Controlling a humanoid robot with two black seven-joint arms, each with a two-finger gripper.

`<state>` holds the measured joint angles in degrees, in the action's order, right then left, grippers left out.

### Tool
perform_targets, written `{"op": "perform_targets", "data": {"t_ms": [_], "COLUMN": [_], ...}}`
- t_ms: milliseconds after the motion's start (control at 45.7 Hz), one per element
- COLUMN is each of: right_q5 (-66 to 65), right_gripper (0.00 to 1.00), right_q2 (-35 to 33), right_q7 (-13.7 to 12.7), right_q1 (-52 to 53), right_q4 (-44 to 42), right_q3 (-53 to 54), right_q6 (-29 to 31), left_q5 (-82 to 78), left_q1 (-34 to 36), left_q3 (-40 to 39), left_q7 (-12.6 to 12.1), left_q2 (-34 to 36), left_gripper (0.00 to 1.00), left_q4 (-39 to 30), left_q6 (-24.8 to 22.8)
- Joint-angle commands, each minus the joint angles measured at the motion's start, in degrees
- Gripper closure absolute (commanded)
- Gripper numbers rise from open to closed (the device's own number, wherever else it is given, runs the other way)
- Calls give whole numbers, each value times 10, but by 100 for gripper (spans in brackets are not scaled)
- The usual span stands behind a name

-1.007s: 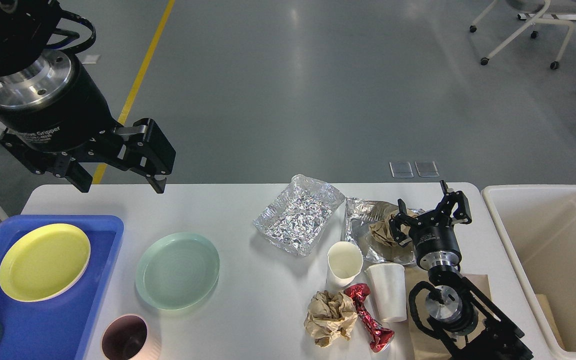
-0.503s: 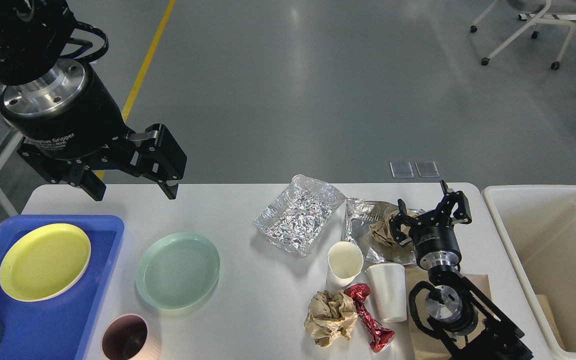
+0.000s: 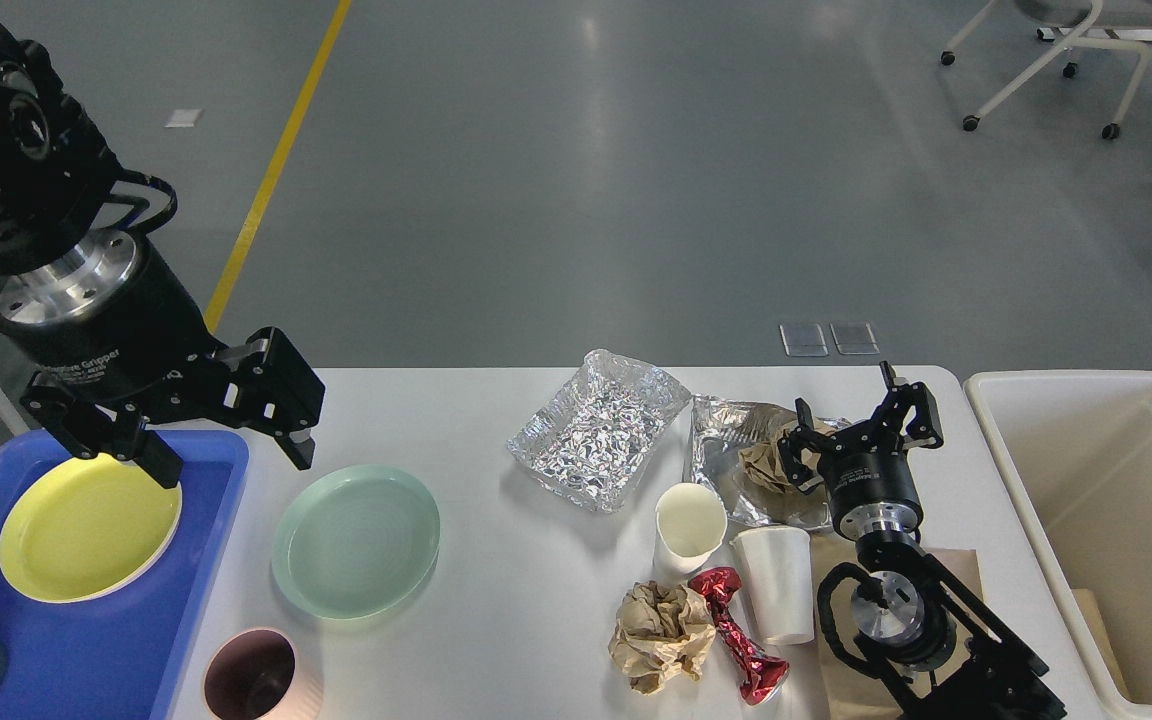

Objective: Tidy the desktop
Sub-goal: 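Raise the left gripper and lower it toward the dark red cup, then grasp the dark red cup with the left gripper and lift it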

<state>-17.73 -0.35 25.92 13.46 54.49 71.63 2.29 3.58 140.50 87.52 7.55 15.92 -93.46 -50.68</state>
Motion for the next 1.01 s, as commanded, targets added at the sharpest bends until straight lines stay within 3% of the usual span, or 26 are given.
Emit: {"op": "perform_targets", "data": {"t_ms": [0, 372, 613, 985], "right_q5": [0, 1, 1, 1], "right_gripper": [0, 0, 0, 0], "right_q2": [0, 0, 0, 0], "right_q7": [0, 0, -1, 0], "right_q1": [1, 0, 1, 0], "right_q4": [0, 0, 0, 0], "right_q3": [0, 0, 0, 0], "right_q6": [0, 0, 0, 0], "left_q5": [-29, -61, -61, -58], "left_q1": [-70, -253, -367, -448], "left_q3": [-17, -48, -68, -70], "left_q7": [-1, -1, -2, -21], "left_q2": [25, 14, -41, -75], "left_gripper": [4, 5, 6, 6], "left_q4": [0, 1, 23, 64], "left_q6": [58, 233, 302, 365]}}
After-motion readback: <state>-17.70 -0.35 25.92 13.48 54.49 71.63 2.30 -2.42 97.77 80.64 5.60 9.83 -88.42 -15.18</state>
